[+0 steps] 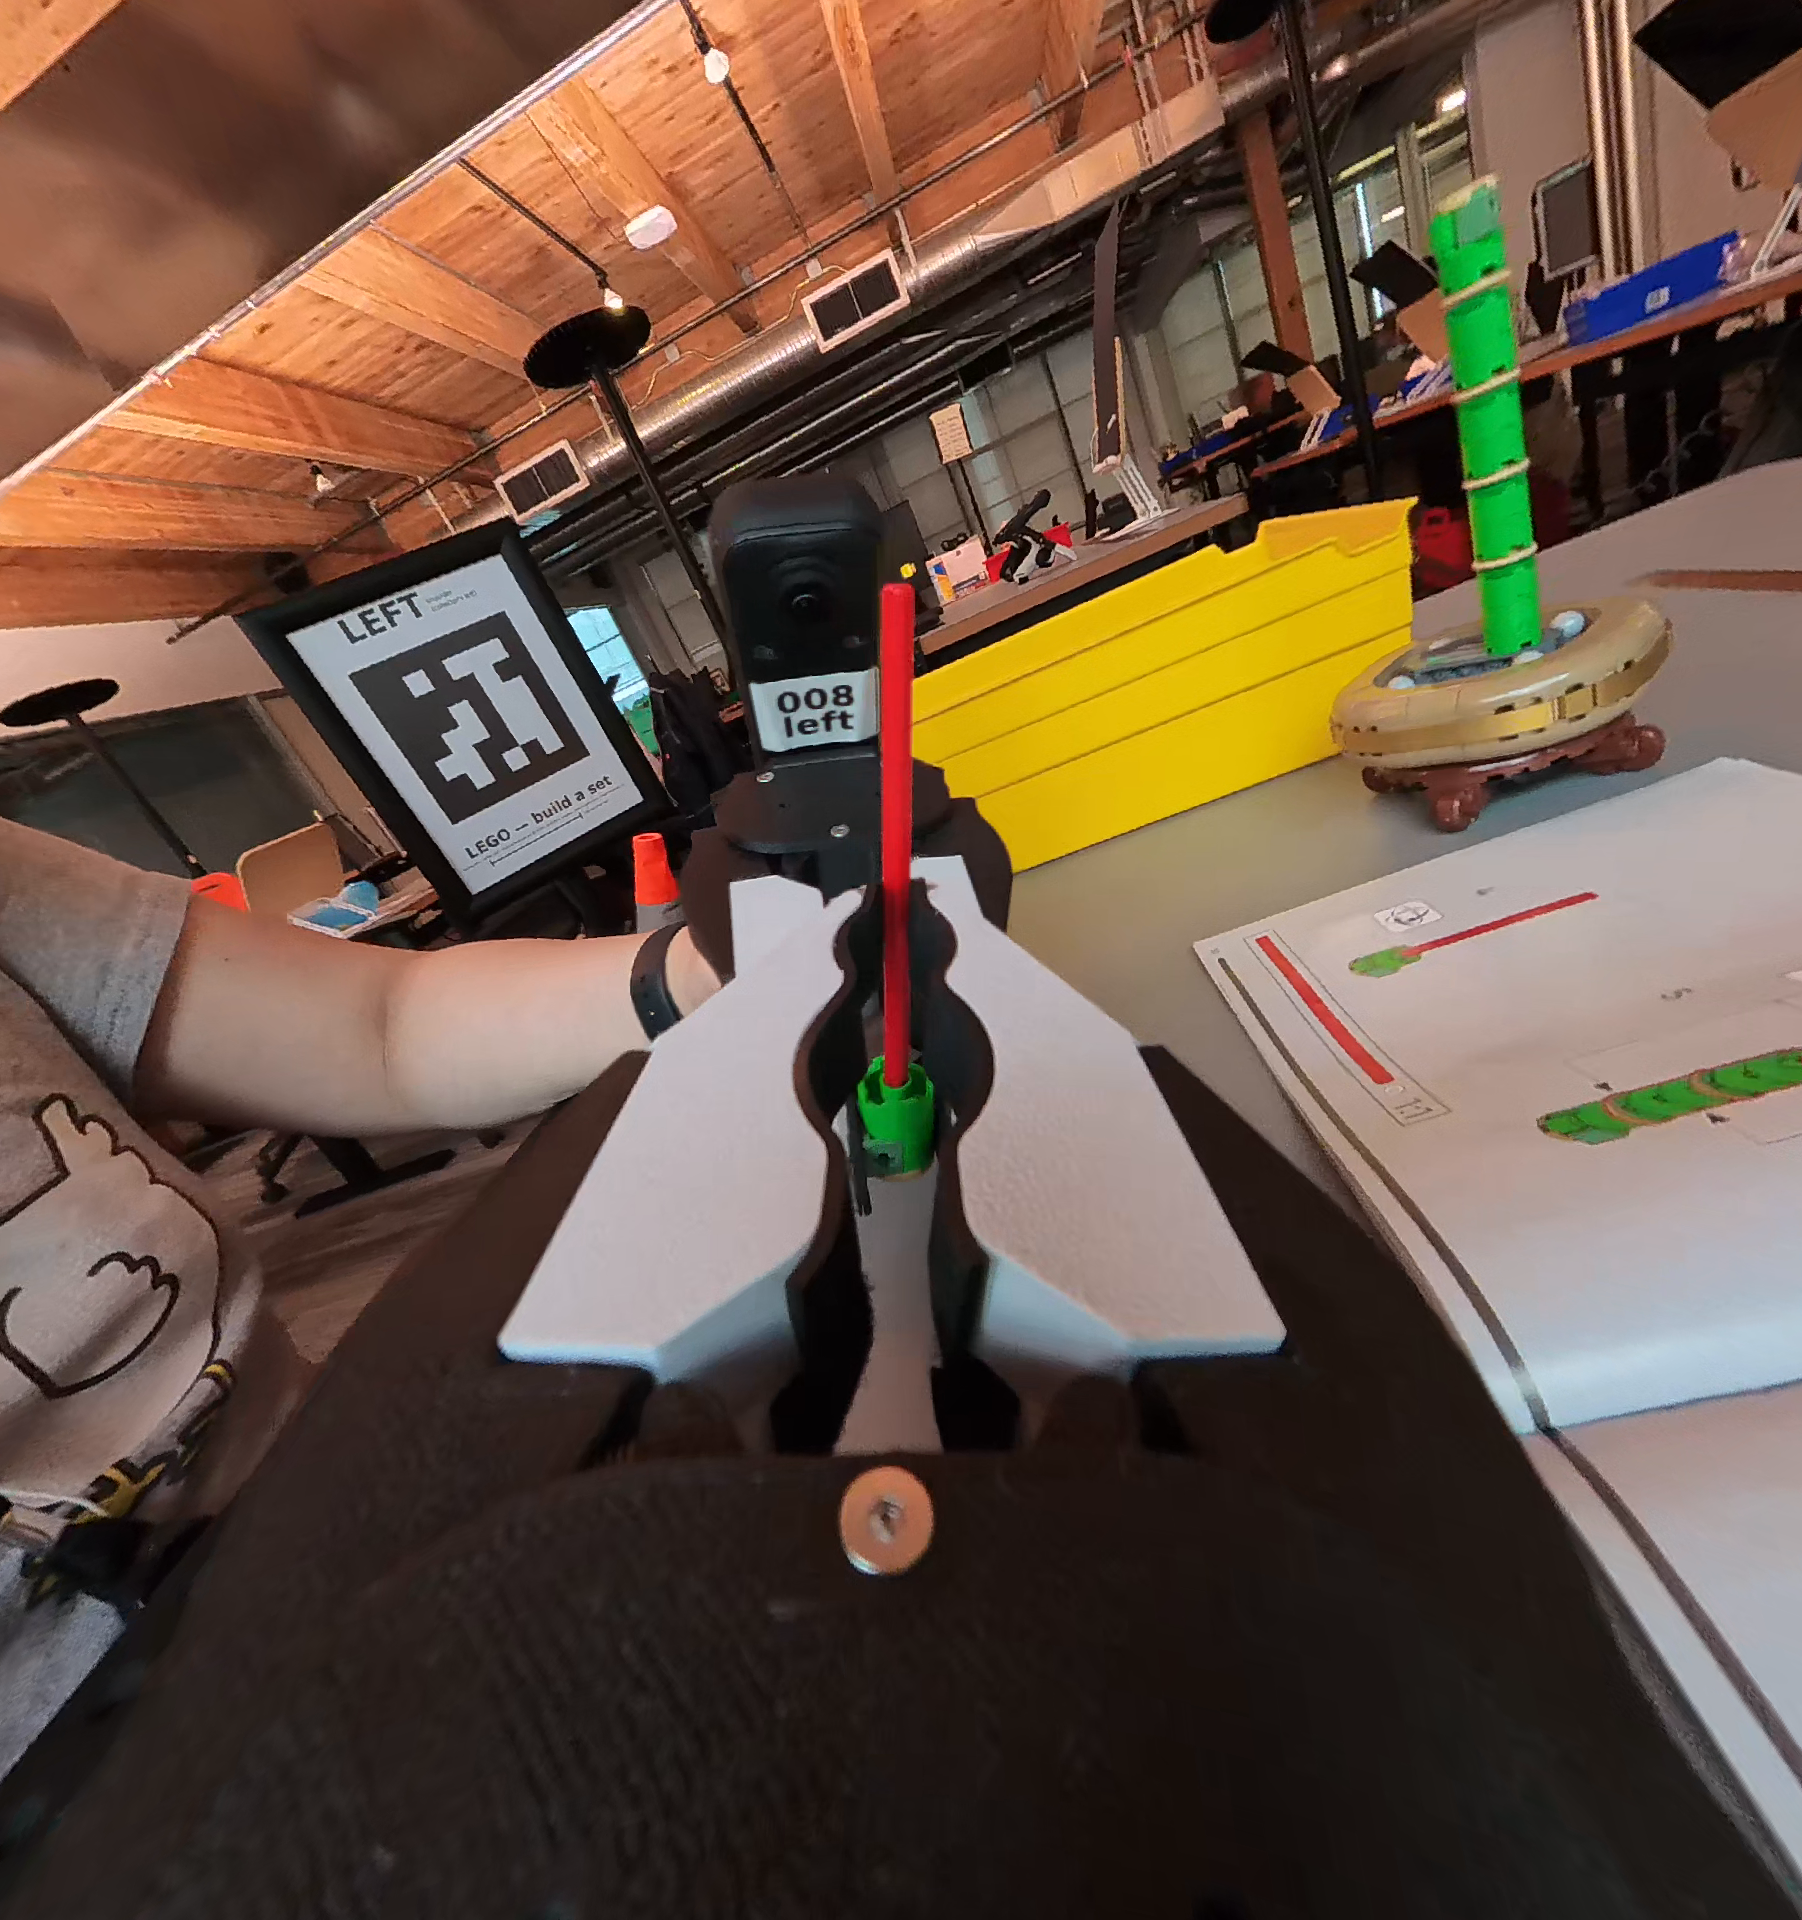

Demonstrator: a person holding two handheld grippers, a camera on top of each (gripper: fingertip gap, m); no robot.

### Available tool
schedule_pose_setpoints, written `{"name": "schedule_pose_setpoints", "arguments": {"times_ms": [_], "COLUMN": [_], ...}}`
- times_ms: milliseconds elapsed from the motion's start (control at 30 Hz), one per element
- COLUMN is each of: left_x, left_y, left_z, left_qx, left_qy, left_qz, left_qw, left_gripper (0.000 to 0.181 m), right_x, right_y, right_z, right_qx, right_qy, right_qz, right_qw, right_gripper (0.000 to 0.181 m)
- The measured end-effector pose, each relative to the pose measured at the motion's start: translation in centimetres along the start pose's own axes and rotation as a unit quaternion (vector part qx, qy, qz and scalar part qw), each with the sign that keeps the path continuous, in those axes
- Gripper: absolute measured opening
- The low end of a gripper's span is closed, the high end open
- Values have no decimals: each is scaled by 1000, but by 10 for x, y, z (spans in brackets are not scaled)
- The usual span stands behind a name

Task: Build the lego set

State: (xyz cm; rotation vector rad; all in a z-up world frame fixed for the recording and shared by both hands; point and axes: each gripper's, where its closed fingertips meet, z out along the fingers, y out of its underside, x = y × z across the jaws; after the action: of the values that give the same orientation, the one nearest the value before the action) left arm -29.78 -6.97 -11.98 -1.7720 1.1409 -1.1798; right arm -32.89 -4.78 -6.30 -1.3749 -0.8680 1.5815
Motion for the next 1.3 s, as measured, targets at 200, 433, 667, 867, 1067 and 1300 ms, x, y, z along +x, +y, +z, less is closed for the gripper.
{"name": "schedule_pose_setpoints", "arguments": {"times_ms": [200, 433, 667, 867, 1067, 1300], "left_x": [-2, 0, 0, 0, 2, 2], "left_y": [-4, -3, -4, -7, -9, -8], "left_z": [-2, 1, 0, -1, -3, -1], "left_qx": [16, 12, 16, 28, 37, 30], "left_qy": [6, 15, 16, 23, 37, 36], "left_qz": [-18, -22, -26, -33, -39, -41], "left_qw": [1000, 1000, 999, 999, 998, 998], "left_gripper": [14, 14, 14, 14, 14, 13], "right_x": [5, 5, 5, 6, 1, 5], "right_y": [-4, -1, -2, -5, -7, -4], "right_z": [-3, -1, -2, -4, -5, -3], "right_qx": [15, 6, 11, 21, 31, 16], "right_qy": [2, 6, 8, 7, 4, 17], "right_qz": [23, 25, 22, 26, 2, 10], "right_qw": [1000, 1000, 1000, 999, 1000, 1000], "right_gripper": [2, 2, 2, 2, 2, 3]}}
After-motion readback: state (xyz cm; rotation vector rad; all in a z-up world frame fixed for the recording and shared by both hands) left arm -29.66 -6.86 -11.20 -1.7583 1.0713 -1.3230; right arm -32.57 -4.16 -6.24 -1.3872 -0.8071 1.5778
